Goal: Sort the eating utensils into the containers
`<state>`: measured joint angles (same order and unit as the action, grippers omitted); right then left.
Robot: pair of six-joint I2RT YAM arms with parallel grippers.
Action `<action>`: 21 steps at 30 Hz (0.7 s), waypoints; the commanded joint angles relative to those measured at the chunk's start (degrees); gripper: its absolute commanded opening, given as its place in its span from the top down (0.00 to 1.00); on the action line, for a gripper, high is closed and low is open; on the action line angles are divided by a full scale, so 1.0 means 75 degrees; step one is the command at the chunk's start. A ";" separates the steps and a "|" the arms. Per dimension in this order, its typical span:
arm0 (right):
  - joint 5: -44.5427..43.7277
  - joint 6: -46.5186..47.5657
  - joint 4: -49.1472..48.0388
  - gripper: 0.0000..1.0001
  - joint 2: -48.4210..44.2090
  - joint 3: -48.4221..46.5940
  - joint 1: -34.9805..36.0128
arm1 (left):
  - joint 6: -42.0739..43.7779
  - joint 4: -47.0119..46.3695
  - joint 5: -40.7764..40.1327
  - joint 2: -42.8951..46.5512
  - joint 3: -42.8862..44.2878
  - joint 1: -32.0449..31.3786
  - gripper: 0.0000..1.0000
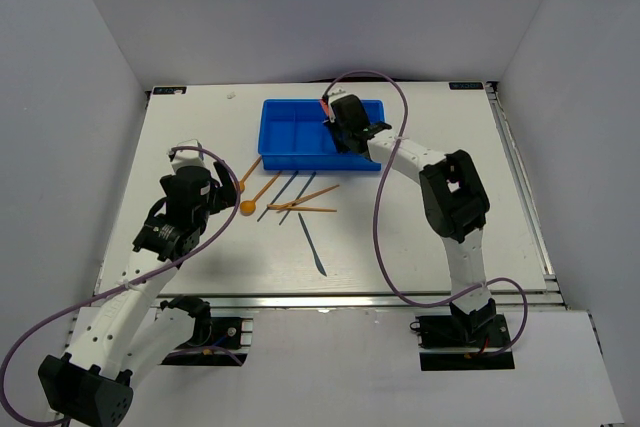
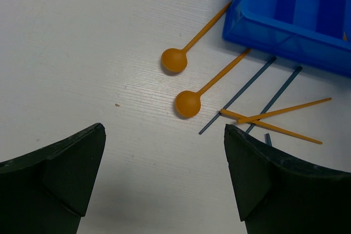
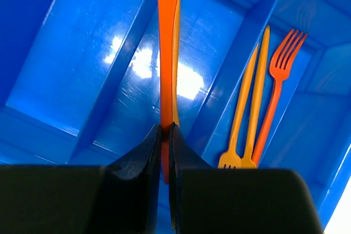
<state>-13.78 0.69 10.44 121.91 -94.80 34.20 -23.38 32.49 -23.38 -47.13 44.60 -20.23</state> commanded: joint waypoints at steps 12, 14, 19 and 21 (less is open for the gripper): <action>-0.0154 -0.0361 -0.0021 0.42 -0.0984 -0.0226 -0.0024 | 0.0011 -0.0055 -0.0024 0.0039 0.0007 -0.0045 0.02; -0.0376 -0.0408 0.0271 0.35 -0.1160 -0.0424 0.0081 | 0.0011 -0.0055 -0.0036 0.0039 0.0018 -0.0045 0.02; -0.1466 -0.0605 0.1734 0.34 -0.1629 -0.1151 0.1261 | -0.0024 -0.0008 -0.0176 0.0050 0.0042 -0.0045 0.02; -0.1584 -0.1564 0.2788 0.34 -0.1851 -0.1130 0.1579 | -0.0082 0.0051 -0.0340 0.0074 0.0053 -0.0045 0.02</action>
<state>-21.67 -3.99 20.69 112.86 -100.42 40.60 -23.44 32.56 -23.88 -47.13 44.60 -20.38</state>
